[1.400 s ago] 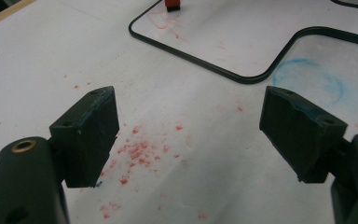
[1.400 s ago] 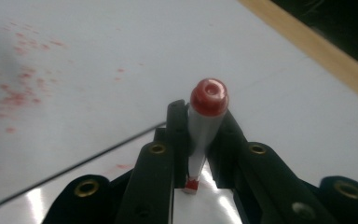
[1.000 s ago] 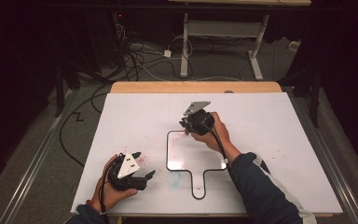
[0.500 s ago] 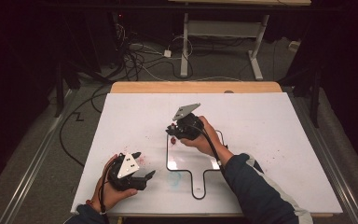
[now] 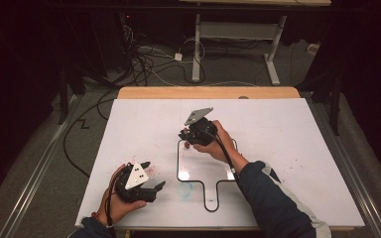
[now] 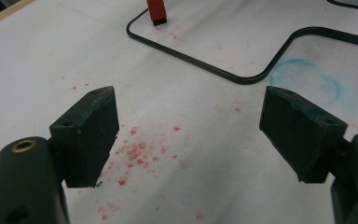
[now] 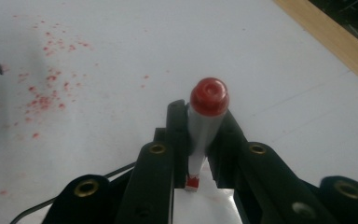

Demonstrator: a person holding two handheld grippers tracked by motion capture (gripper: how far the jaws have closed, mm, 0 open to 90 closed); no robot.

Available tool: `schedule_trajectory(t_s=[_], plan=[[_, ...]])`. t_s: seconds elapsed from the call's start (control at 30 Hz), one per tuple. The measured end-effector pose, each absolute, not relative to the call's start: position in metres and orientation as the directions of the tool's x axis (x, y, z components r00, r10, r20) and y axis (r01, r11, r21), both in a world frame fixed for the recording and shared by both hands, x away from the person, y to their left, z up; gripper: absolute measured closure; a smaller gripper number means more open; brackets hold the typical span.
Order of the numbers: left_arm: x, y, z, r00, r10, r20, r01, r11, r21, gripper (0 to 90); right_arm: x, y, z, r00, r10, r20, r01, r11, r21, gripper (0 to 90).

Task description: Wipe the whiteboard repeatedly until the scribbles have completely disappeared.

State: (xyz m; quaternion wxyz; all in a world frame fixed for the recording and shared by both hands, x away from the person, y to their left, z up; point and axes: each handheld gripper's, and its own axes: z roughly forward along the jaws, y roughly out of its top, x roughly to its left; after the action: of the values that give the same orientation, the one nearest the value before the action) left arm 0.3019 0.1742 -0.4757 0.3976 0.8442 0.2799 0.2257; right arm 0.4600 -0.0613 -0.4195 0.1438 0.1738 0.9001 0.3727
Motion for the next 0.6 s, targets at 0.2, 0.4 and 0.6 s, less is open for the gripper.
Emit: schedule_trajectory(t_s=[0.2,0.4,0.6], plan=[[0.302,0.174,-0.476,0.741,0.653,0.157,0.295,-0.527,0.797,18.8,0.471,-0.067,-0.418,-0.855,0.486,-0.180,0.232,0.670,0.705,81.1],[0.302,0.175,-0.475,0.740,0.654,0.157,0.293,-0.523,0.800,18.7,0.470,-0.059,-0.418,-0.900,0.426,-0.098,0.234,0.659,0.715,81.1],[0.301,0.175,-0.475,0.750,0.646,0.144,0.292,-0.517,0.804,18.8,0.461,-0.051,-0.415,-0.938,0.345,-0.024,0.234,0.686,0.689,81.1]])
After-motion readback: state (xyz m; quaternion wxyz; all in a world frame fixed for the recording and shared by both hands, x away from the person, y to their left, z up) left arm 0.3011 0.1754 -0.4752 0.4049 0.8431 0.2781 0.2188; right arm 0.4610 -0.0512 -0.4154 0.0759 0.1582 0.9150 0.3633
